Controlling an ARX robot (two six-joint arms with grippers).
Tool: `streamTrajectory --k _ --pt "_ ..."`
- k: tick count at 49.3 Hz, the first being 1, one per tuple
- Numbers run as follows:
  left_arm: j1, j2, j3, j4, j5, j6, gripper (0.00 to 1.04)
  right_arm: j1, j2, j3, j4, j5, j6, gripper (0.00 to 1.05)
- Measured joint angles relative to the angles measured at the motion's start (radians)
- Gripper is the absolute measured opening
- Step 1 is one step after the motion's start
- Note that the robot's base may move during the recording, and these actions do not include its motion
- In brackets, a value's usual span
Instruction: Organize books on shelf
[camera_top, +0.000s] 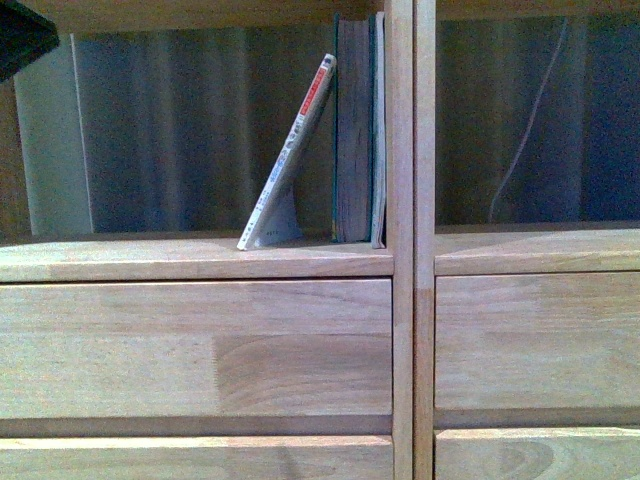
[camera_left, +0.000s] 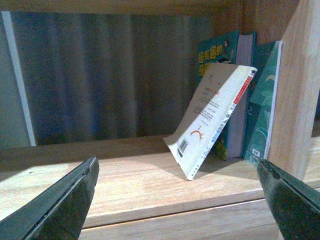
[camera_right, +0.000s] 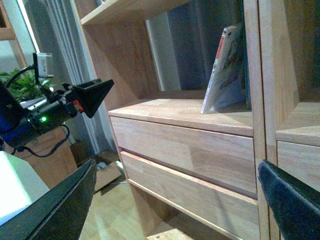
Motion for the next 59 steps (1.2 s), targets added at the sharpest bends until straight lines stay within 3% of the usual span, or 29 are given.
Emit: streamTrajectory --k 2,4,5,7,10,11,12,16,31,34,59 --pt "0.0 0.0 0.0 -0.003 -0.005 -0.002 0.97 0.0 0.0 0.0 0.0 0.0 0.0 0.98" --pt "-0.019 -0.027 0.013 -0.185 -0.169 -0.003 0.87 0.0 0.0 0.0 0.0 0.001 0.0 0.98" --pt "-0.019 -0.037 0.009 -0.229 -0.207 -0.003 0.85 0.008 0.0 0.002 -0.015 0.035 -0.017 0.97" --pt "-0.017 -0.067 -0.016 -0.308 -0.277 -0.003 0.78 0.057 -0.014 0.029 -0.142 0.238 -0.083 0.91" --pt "-0.003 -0.103 -0.078 -0.322 -0.298 -0.003 0.68 0.071 -0.056 0.04 -0.296 0.443 -0.18 0.83" --pt "0.0 -0.11 -0.09 -0.32 -0.299 -0.004 0.66 0.071 -0.066 0.037 -0.322 0.464 -0.19 0.81" --pt "0.006 -0.126 -0.118 -0.313 -0.3 -0.004 0.62 0.068 -0.091 0.018 -0.382 0.59 -0.246 0.76" --pt "0.021 -0.166 -0.192 -0.285 -0.287 -0.004 0.49 0.068 -0.141 -0.04 -0.407 0.711 -0.313 0.64" --pt "0.066 -0.296 -0.395 -0.219 -0.241 -0.006 0.02 0.069 -0.236 -0.21 -0.348 0.728 -0.384 0.17" --pt "0.116 -0.332 -0.437 -0.214 -0.164 -0.006 0.03 0.069 -0.259 -0.245 -0.334 0.729 -0.391 0.03" --pt "0.148 -0.561 -0.61 -0.264 -0.158 -0.007 0.03 0.069 -0.355 -0.387 -0.291 0.73 -0.396 0.03"
